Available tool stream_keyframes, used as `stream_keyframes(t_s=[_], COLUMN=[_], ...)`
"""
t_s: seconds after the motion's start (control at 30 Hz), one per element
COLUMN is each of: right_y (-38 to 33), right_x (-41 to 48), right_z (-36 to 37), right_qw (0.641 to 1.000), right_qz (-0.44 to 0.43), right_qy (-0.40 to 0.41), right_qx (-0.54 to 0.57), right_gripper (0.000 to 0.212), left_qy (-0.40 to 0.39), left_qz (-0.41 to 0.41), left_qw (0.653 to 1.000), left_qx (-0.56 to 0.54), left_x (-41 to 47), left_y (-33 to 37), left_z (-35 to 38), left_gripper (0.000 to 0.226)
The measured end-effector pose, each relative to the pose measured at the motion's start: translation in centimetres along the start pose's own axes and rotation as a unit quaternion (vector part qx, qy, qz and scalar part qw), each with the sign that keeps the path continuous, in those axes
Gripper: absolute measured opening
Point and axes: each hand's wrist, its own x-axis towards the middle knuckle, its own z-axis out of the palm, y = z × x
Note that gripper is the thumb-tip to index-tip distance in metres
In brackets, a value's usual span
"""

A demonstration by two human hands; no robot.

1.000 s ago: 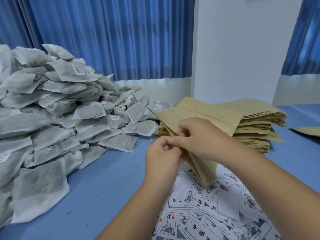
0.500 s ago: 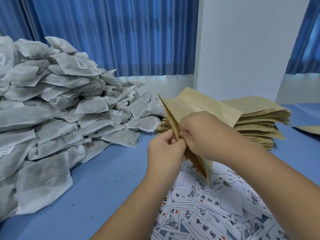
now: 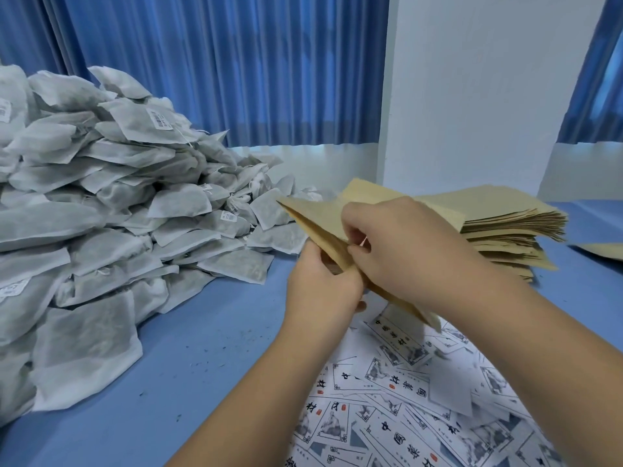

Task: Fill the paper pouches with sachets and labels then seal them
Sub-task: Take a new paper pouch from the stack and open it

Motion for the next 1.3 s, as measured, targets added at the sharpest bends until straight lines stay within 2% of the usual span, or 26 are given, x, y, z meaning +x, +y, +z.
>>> stream_keyframes(t_s=[0.13, 0.23, 0.3, 0.37, 0.43, 0.5, 0.6, 0.67, 0.73, 0.8, 0.87, 0.93, 1.07, 1.17, 1.3], right_y=[-0.7, -1.0, -0.8, -0.8, -1.2, -2.1, -3.4, -4.2, -4.7, -4.7, -4.0, -2.9, -1.5, -1.3, -0.7], right_x=[-0.3, -0.3, -0.2, -0.2, -0.3, -0.4, -0.6, -0.9, -1.3, -1.4, -1.1, -0.7, -0.3, -0.2, -0.1], right_z=[0.1, 0.4, 0.3, 0.4, 0.7, 1.3, 1.9, 2.2, 2.4, 2.1, 1.0, -0.2, -1.2, -0.5, 0.0], right_qw=[1.000, 1.000, 0.999, 0.997, 0.997, 0.998, 0.997, 0.993, 0.990, 0.989, 0.990, 0.990, 0.984, 0.987, 0.988], right_qz=[-0.012, -0.008, 0.010, 0.035, 0.047, 0.044, 0.060, 0.094, 0.109, 0.110, 0.114, 0.123, 0.141, 0.129, 0.126], right_qy=[-0.011, -0.001, 0.038, 0.068, 0.059, 0.036, 0.014, -0.010, -0.045, -0.062, -0.044, 0.002, 0.103, 0.098, 0.088], right_qx=[-0.006, -0.024, -0.037, -0.030, -0.021, -0.022, -0.049, -0.068, -0.078, -0.080, -0.077, -0.073, -0.020, 0.005, 0.027], right_gripper=[0.009, 0.014, 0.014, 0.016, 0.017, 0.018, 0.022, 0.030, 0.043, 0.041, 0.031, 0.031, 0.018, 0.017, 0.025], left_qy=[-0.027, 0.050, 0.081, 0.094, 0.084, 0.079, 0.091, 0.109, 0.108, 0.105, 0.109, 0.101, 0.034, -0.005, -0.011], left_qz=[-0.046, -0.068, -0.080, -0.093, -0.089, -0.072, -0.043, -0.021, -0.017, -0.013, -0.018, -0.047, -0.102, -0.137, -0.173], left_qw=[0.999, 0.996, 0.992, 0.991, 0.992, 0.993, 0.991, 0.988, 0.992, 0.994, 0.993, 0.993, 0.994, 0.989, 0.975], left_qx=[0.002, 0.041, 0.045, 0.028, 0.007, 0.038, 0.090, 0.110, 0.061, 0.027, 0.030, 0.034, 0.024, -0.050, -0.137], left_x=[0.3, 1.3, 1.7, 1.7, 1.8, 1.7, 1.7, 1.7, 1.5, 1.4, 1.6, 1.6, 1.4, 1.3, 1.4], left_y=[0.4, -0.5, -1.1, -1.2, -1.4, -1.3, -1.2, -1.1, -0.9, -0.8, -0.9, -0.9, -0.5, -0.3, -0.3], left_z=[-0.2, -0.9, -1.8, -2.2, -2.0, -1.5, -1.3, -1.6, -1.8, -2.0, -2.2, -2.3, -2.1, -1.8, -2.6], left_gripper=[0.026, 0.046, 0.059, 0.055, 0.042, 0.027, 0.016, 0.012, 0.012, 0.018, 0.027, 0.033, 0.022, 0.012, 0.006])
